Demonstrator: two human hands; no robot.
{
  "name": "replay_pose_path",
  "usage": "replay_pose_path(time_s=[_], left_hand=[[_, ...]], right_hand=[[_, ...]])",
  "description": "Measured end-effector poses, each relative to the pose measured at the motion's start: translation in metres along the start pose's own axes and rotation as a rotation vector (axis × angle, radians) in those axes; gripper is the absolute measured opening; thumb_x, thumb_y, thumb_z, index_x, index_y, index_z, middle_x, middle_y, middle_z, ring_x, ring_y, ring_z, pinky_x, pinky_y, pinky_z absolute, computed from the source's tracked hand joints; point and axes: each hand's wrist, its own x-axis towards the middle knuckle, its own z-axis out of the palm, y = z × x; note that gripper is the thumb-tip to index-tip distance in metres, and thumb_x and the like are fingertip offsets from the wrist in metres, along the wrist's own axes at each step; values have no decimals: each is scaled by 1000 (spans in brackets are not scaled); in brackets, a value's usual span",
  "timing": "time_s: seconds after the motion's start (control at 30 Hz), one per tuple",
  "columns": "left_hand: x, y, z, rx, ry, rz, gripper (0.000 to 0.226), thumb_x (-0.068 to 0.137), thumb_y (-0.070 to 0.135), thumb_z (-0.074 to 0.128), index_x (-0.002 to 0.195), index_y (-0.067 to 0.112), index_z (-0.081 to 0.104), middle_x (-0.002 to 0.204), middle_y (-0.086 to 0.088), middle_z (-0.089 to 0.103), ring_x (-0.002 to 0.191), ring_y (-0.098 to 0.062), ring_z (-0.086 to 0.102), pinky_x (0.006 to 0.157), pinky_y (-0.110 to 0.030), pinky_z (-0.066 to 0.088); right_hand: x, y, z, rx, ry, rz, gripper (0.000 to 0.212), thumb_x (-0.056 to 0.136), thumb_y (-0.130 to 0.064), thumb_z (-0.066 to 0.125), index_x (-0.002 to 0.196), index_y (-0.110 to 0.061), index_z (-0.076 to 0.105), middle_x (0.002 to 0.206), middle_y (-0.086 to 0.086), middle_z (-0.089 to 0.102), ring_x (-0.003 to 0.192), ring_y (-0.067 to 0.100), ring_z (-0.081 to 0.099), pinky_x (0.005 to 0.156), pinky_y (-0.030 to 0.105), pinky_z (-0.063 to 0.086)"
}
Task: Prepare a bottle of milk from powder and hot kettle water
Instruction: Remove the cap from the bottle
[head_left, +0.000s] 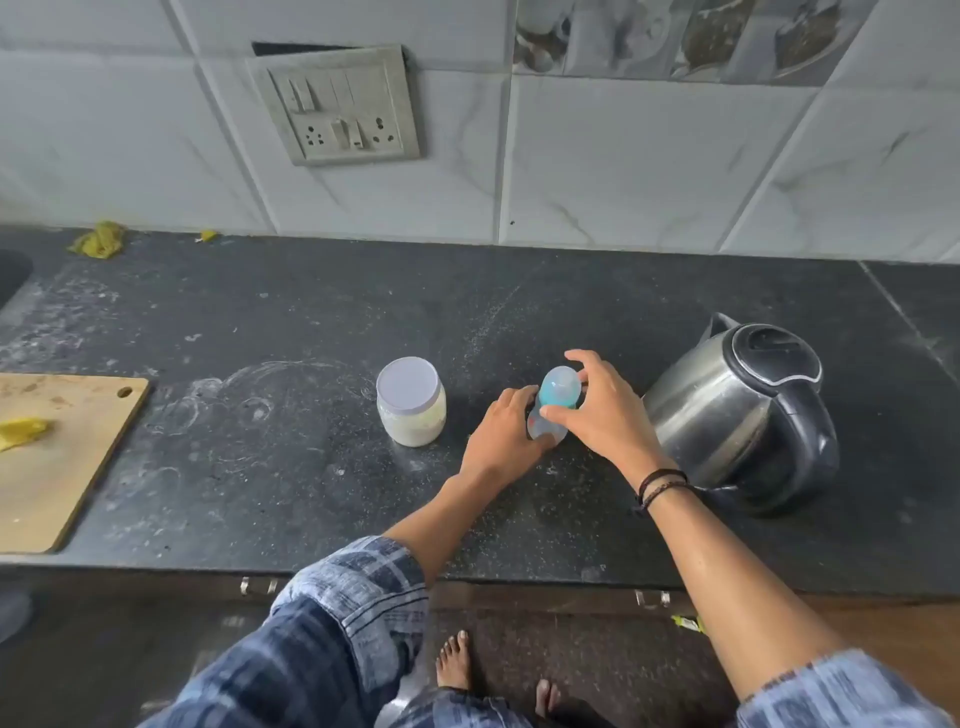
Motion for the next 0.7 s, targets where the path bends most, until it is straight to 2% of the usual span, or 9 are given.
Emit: replay_pose_path(time_s=[0.2,0.37,0.47,0.57,0.7], left_hand=[[12,0,8,-58,9,-23,64,93,43,73,148,22,48,146,0,53,130,-20,52,105,-46,50],[14,-4,25,-131,64,-31,43,94,38,67,131,19,54,132,-1,60,118,-21,57,95,-43,51],[13,-5,34,-177,75,-34,51,92,46,58,136,23,51,135,3,60,122,-20,55,100,-43,49],[12,-12,45,-174,128,-14,63,88,53,51,143,23,50,145,3,55,136,-18,40,111,-40,38],[11,-21,56,-154,156,-6,65,90,55,49,147,23,48,149,4,51,140,-13,31,115,-41,33]], right_hand=[[6,-4,5,-78,23,-12,56,82,-31,82,130,-29,54,124,-1,64,112,26,63,84,38,52],[6,-3,8,-135,10,-65,47,85,-26,78,126,-20,57,122,3,62,112,29,61,84,40,52],[10,-2,6,-161,3,-100,47,86,-27,79,126,-17,57,124,4,63,113,29,61,87,40,52],[13,0,5,-160,-3,-124,47,84,-26,80,124,-14,58,122,6,64,111,29,62,87,39,52],[14,2,5,-141,-5,-138,44,84,-26,79,122,-14,59,120,5,65,111,28,62,87,38,51]])
